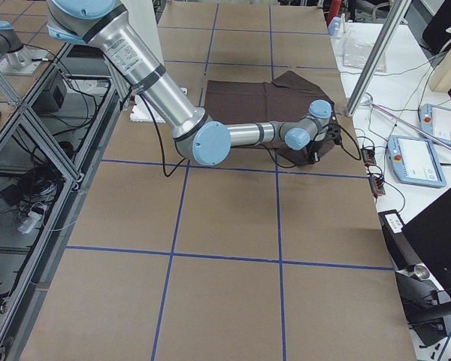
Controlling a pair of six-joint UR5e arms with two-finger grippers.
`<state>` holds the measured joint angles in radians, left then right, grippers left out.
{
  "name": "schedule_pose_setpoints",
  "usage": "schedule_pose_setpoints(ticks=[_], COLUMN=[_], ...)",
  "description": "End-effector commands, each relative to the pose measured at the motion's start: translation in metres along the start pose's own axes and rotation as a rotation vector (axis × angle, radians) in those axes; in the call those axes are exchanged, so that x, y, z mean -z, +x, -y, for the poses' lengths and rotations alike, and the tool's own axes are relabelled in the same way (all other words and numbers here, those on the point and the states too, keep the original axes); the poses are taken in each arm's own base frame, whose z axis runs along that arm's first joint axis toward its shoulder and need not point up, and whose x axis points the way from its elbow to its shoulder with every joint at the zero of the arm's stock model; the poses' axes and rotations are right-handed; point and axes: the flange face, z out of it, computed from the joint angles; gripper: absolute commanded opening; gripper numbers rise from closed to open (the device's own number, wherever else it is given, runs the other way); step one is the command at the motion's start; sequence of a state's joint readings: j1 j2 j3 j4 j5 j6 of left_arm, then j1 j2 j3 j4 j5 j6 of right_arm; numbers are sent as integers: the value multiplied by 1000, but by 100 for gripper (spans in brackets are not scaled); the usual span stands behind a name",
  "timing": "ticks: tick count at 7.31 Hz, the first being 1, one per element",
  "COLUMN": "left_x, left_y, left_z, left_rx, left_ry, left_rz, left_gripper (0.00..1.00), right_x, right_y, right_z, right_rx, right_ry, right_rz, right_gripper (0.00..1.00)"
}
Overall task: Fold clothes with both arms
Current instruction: 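Fold the sleeve nearest the right gripper inward onto the shirt body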
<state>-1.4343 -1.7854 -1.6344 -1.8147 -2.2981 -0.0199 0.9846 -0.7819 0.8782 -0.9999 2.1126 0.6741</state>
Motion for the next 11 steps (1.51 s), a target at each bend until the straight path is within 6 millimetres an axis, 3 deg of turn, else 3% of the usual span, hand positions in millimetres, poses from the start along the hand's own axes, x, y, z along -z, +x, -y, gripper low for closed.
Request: schedule_pose_setpoints(ticks=[1,2,4,5,7,10,11], left_x=[1,1,2,1,1,2,3], left_y=[1,1,2,1,1,2,3], left_z=[0,0,2,1,1,2,2], left_rx=[-2,-2,-4,-4,-3,-5,-1], left_ry=[2,2,4,3,3,5,7], left_rz=[-1,-1,-1,-1,-1,-3,-3], left_gripper=[100,100,100,100,100,100,100], right_x=[23,30,23,15,4,3,1], right_y=[-45,-68,-158,-188,-223,-233,-233], right_z=[16,21,15,7,-1,2,1], right_rx=[21,35,39,60,70,68,69], right_ry=[39,64,133,167,221,243,241], right_rz=[38,36,16,-9,-55,-75,-75], right_gripper=[0,0,0,0,0,0,50])
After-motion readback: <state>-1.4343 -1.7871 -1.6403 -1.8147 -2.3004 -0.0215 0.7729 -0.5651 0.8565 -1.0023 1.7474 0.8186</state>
